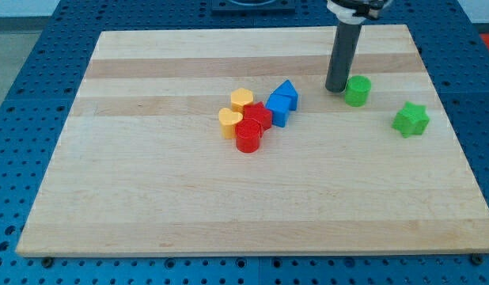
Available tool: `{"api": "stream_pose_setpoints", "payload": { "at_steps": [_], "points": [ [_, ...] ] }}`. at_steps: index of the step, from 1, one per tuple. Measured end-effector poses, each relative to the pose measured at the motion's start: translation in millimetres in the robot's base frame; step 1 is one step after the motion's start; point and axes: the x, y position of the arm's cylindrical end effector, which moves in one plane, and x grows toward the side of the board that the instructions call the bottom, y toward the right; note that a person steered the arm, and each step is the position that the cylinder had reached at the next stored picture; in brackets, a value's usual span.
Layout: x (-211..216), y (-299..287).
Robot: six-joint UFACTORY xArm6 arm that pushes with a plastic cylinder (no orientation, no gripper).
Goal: Push the green circle towards top right
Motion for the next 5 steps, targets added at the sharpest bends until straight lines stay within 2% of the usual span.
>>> {"api": "stream_pose_setpoints", "payload": {
  "at_steps": [1, 2, 3, 4, 5],
  "points": [
    [79.6, -0.1],
    [81.3, 18.3],
    [40.0, 36.9],
    [-35.8, 48.1],
    [-45.5, 51.8]
  ]
}}
